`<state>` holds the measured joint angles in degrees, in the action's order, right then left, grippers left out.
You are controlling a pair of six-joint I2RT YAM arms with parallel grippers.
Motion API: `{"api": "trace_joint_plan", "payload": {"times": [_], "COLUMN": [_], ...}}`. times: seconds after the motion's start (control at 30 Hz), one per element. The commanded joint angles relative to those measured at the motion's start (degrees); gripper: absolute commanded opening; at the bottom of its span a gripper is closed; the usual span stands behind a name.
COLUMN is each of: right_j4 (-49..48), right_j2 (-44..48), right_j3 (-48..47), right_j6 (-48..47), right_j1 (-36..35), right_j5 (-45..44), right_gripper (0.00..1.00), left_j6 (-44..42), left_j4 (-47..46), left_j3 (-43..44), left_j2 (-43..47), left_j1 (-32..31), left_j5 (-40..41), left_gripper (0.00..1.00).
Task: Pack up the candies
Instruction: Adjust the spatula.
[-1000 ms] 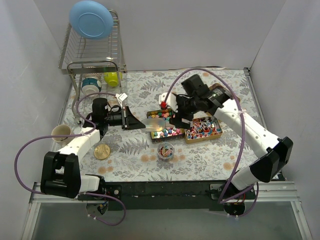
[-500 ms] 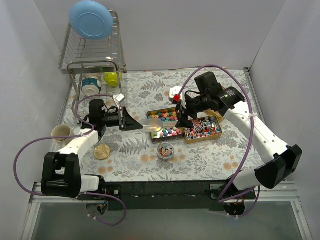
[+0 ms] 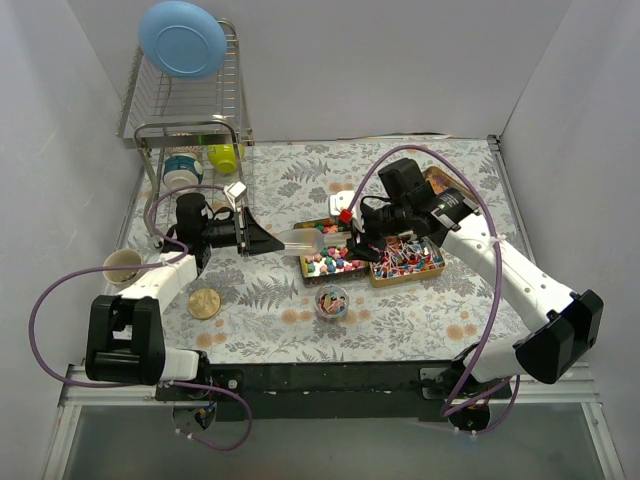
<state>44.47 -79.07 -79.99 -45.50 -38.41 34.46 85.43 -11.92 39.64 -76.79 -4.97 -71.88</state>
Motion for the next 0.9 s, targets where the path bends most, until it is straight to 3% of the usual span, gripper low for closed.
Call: {"api": "trace_joint_plan", "payload": {"times": [0.0, 0.17, 0.27, 0.3, 0.37, 0.47, 0.5, 0.67, 0.87], "right_j4": [-4.66, -5.35, -5.18, -5.09, -5.18, -3.26, -0.72, 7.64, 18.28], "right_j2": [0.59, -0.21, -0.56, -0.91, -1.26, -2.32, -3.36, -6.62, -10.05], "right_j3": [0.18, -0.08, -0.43, -0.52, -0.52, -2.01, -2.71, -7.63, -10.71], "right_j6": [0.76, 1.20, 1.46, 1.64, 1.99, 1.29, 0.33, -6.51, -18.48], "right_j1": [-0.35, -0.52, -0.61, -0.70, -0.79, -0.79, -0.79, -0.79, 0.00], "right_j5": [-1.41, -1.85, -2.11, -2.37, -3.78, -5.19, -5.19, -8.87, -19.15], "right_gripper": [0.63, 0.52, 0.31, 0.15, 0.03, 0.01, 0.01, 0.01, 0.01], "left_j6": [0.53, 0.70, 0.79, 0.79, 0.97, 0.18, -0.43, -7.10, -12.39], "left_j4": [-1.52, -1.70, -2.05, -2.14, -2.31, -1.18, -0.30, 10.47, 18.85], "left_j3": [2.55, 2.20, 1.94, 1.85, 1.76, 1.67, 1.76, 2.55, -1.21], "left_j2": [-0.20, -0.28, -0.37, -0.46, -0.55, -0.55, -0.55, 0.76, 4.28], "left_j1": [0.31, 0.31, 0.40, 0.32, 0.31, 0.84, 0.93, 2.69, 3.13], "left_j5": [-1.69, -1.69, -1.51, -1.43, -1.08, 0.76, 1.64, 11.46, 20.71], "left_gripper": [0.00, 0.00, 0.00, 0.00, 0.00, 0.00, 0.04, 0.48, 0.56]}}
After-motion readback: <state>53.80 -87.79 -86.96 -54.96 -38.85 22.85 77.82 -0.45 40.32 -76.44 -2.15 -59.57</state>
